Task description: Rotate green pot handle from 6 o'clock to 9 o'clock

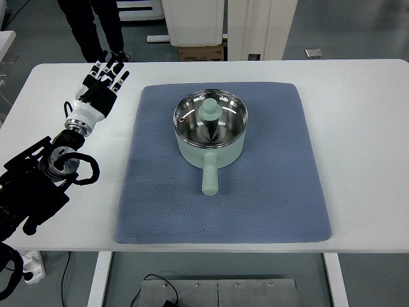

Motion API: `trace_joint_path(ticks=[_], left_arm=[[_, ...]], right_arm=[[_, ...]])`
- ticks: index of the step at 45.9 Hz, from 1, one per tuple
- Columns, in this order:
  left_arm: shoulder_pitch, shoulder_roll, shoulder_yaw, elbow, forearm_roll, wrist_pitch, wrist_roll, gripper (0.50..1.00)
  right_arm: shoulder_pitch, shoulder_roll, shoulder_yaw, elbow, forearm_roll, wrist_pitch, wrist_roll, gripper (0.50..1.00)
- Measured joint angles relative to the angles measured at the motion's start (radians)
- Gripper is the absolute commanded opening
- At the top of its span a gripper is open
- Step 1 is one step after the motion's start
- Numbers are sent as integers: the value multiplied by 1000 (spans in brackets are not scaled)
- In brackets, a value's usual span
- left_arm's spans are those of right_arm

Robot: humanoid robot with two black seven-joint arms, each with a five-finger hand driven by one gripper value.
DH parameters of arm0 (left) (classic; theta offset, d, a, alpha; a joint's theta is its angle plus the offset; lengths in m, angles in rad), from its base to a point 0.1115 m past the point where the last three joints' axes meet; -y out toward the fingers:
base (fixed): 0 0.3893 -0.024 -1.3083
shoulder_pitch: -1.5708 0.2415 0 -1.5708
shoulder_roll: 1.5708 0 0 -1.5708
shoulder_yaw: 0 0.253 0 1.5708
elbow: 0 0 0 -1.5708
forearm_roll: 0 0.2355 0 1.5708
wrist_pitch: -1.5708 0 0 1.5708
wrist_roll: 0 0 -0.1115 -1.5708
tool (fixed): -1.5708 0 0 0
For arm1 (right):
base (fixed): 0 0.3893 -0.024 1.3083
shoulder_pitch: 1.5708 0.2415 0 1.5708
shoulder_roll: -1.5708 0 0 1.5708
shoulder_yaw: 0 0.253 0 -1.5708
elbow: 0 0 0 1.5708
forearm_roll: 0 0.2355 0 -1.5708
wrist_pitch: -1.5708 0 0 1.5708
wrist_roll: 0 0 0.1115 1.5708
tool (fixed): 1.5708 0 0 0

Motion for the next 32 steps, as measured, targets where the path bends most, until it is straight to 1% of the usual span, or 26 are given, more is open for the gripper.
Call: trace_joint_path(ticks=[32], left_arm=[[-3, 10, 0, 2, 1, 1, 0, 1000]], right_arm=[[0, 0, 0, 0, 0, 0, 0, 1000]])
